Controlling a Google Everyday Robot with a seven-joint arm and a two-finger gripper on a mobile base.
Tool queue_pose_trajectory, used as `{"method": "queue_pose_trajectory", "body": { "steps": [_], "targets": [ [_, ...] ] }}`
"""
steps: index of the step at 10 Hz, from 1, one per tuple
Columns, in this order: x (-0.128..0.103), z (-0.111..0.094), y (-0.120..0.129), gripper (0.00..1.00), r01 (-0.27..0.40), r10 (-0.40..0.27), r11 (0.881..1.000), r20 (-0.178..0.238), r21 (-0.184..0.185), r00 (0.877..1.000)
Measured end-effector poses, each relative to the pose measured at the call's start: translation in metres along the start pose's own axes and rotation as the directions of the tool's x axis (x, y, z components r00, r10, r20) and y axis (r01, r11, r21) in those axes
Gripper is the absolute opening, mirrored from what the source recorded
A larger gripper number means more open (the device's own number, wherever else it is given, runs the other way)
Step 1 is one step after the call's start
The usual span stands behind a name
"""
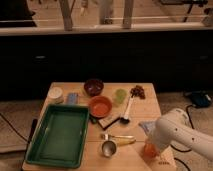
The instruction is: Place apple in tray
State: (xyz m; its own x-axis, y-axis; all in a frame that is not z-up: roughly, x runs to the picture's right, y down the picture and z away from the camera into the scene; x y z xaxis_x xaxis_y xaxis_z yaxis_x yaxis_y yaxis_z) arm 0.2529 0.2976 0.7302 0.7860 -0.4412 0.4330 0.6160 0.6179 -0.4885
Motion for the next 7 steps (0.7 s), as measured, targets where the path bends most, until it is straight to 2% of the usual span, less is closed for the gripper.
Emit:
{"method": "queue_pose_trajectory", "body": {
  "steps": [7],
  "targets": [
    [0.000,-0.044,-0.037,0.00,0.047,-0.047,0.999,-0.031,0.023,0.998]
  ]
}}
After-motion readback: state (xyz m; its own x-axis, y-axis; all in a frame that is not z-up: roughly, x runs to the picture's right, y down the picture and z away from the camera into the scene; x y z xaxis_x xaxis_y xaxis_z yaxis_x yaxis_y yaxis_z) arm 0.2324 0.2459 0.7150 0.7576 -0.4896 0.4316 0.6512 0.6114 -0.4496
